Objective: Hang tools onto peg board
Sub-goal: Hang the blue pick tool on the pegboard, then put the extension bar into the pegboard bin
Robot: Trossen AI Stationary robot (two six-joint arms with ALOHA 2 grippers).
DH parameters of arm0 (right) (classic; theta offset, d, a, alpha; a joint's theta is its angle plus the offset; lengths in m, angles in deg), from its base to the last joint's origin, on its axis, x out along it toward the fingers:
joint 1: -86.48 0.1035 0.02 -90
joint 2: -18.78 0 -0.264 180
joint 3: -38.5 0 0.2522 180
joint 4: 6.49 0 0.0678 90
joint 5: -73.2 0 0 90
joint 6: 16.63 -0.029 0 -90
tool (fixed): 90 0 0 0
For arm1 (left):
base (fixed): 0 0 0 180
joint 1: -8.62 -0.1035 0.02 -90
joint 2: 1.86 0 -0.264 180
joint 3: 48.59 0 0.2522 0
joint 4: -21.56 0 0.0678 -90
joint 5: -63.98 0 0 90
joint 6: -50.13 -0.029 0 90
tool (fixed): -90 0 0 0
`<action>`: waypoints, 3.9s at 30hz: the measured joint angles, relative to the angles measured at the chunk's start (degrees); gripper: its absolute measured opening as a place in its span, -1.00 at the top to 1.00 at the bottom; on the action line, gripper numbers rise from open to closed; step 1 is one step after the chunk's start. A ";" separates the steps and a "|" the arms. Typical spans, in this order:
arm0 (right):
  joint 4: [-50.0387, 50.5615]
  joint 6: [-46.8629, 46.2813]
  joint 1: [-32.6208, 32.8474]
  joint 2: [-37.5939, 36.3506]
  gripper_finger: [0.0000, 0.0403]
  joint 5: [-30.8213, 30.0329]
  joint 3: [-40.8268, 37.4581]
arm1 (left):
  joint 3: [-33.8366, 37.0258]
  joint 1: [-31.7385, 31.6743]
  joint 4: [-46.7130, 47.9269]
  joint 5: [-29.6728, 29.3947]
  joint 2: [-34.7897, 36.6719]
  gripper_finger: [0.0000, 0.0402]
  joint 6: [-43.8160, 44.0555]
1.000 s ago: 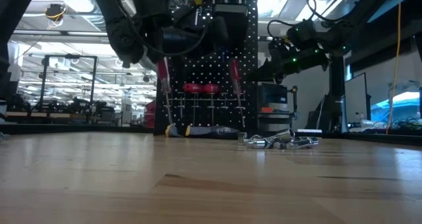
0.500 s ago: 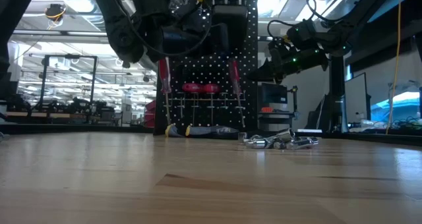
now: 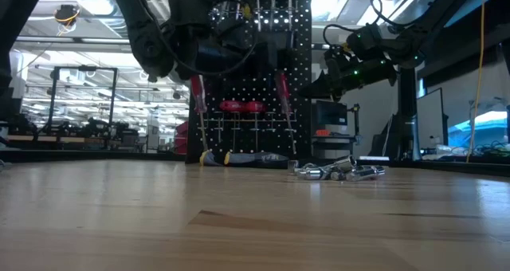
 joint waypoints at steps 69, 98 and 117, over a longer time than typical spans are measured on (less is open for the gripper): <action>8.16 0.16 -0.18 -6.47 0.08 -4.22 -0.16 | -0.02 15.68 82.31 3.58 27.99 0.33 23.42; 13.76 3.72 2.59 -6.16 -0.09 -16.19 -0.02 | 6.56 19.37 87.00 2.99 27.98 0.33 33.21; 16.76 7.54 3.51 -8.90 -0.09 -22.60 -0.02 | 6.62 19.68 86.85 2.74 27.96 0.33 33.60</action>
